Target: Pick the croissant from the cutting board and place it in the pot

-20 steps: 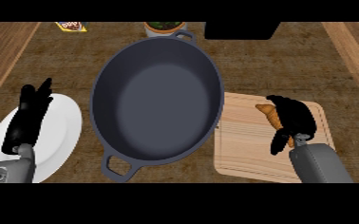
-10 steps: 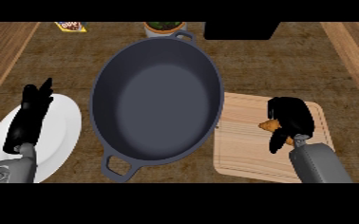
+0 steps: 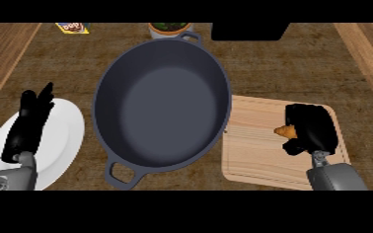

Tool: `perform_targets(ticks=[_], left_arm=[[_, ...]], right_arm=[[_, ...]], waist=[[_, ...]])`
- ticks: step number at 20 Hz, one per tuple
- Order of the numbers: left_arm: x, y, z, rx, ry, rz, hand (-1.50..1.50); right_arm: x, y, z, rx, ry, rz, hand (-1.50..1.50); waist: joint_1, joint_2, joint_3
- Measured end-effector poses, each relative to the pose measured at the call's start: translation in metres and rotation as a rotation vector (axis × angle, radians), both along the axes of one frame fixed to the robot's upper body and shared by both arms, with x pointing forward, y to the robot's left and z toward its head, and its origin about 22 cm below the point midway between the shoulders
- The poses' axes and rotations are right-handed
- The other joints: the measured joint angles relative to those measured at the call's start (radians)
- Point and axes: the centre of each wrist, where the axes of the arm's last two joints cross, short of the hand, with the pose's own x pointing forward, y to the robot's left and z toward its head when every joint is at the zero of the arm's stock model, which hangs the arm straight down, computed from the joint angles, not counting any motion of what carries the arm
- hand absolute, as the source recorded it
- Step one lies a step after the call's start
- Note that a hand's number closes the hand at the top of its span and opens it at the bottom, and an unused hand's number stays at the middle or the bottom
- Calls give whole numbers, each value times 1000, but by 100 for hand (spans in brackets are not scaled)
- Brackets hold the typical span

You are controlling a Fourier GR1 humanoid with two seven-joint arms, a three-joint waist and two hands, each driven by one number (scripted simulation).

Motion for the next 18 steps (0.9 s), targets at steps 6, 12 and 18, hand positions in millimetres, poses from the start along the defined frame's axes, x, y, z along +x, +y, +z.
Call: perform_targets(ticks=[6,12,18], left_arm=[[-7,6,2,9,9,26,0],[-9,10,2,5,15,32,0],[-4,6,3,7,12,13,0]], right_arm=[[-67,14,28,81,10,-107,150],[-112,31,93,196,-231,-81,150],[-131,61,147,341,-482,52,150]], waist=[[-22,-5,1],[-27,-6,1],[-11,-3,1]])
